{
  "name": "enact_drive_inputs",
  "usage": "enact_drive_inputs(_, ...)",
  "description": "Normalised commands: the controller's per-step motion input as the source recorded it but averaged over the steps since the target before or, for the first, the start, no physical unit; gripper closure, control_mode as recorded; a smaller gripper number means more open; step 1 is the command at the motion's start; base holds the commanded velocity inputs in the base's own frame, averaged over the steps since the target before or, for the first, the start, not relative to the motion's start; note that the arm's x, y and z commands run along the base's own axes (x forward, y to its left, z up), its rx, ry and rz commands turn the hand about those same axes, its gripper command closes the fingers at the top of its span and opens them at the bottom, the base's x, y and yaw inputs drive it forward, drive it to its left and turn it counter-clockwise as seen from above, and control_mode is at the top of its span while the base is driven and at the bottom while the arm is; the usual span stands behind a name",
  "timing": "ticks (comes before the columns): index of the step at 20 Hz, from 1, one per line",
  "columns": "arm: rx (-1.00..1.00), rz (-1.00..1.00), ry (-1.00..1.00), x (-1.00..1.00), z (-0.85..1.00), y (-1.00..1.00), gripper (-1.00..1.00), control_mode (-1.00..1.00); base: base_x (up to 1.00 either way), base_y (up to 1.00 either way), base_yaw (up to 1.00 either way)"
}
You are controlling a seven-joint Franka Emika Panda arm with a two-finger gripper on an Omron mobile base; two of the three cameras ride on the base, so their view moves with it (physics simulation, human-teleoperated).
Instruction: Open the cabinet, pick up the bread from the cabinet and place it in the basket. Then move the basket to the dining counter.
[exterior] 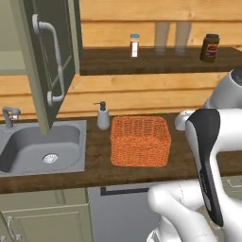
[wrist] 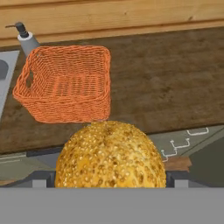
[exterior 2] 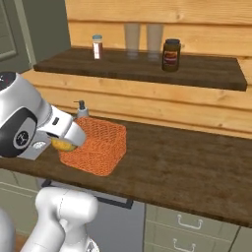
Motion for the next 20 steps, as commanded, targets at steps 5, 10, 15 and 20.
enact_drive_inputs(5, 0.00, 0.00, 0.00, 0.00, 0.00, 0.00, 1.00, 1.00, 0.38, 0.01, 0.02)
enact_drive_inputs(10, 0.00, 0.00, 0.00, 0.00, 0.00, 0.00, 1.00, 1.00, 0.24, 0.08, 0.00)
enact_drive_inputs(15, 0.00, 0.00, 0.00, 0.00, 0.00, 0.00, 1.00, 1.00, 0.33, 0.20, 0.00)
enact_drive_inputs(20, 0.00, 0.00, 0.05, 0.42, -0.01, 0.20, 1.00, -1.00, 0.19, 0.10, 0.00)
